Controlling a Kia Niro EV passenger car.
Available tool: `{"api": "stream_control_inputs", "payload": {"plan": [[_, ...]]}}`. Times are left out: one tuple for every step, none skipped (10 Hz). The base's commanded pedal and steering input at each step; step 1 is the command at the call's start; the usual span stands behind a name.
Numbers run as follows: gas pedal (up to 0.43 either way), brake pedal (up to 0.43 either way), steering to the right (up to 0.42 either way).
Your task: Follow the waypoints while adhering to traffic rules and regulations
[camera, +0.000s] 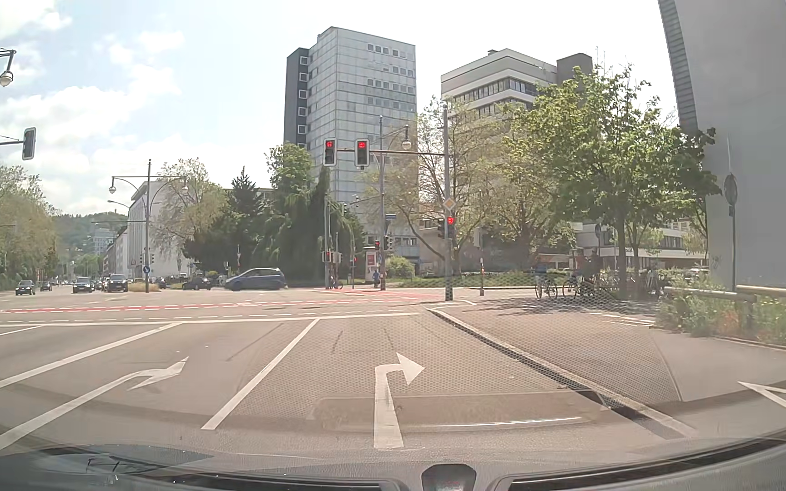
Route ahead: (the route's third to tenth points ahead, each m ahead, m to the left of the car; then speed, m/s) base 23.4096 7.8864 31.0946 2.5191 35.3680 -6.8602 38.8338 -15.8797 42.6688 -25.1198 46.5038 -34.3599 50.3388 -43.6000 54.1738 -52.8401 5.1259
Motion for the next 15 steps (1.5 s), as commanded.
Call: {"api": "stream_control_inputs", "payload": {"plan": [[0.000,0.000,-0.033],[0.000,0.000,-0.032],[0.000,0.000,-0.032],[0.000,0.018,-0.032],[0.000,0.067,-0.030],[0.000,0.098,-0.026],[0.000,0.110,-0.020],[0.000,0.128,-0.015],[0.000,0.134,-0.014],[0.000,0.140,-0.012],[0.000,0.146,-0.012],[0.000,0.146,-0.012],[0.000,0.152,-0.015],[0.000,0.165,-0.016],[0.000,0.171,-0.016]]}}
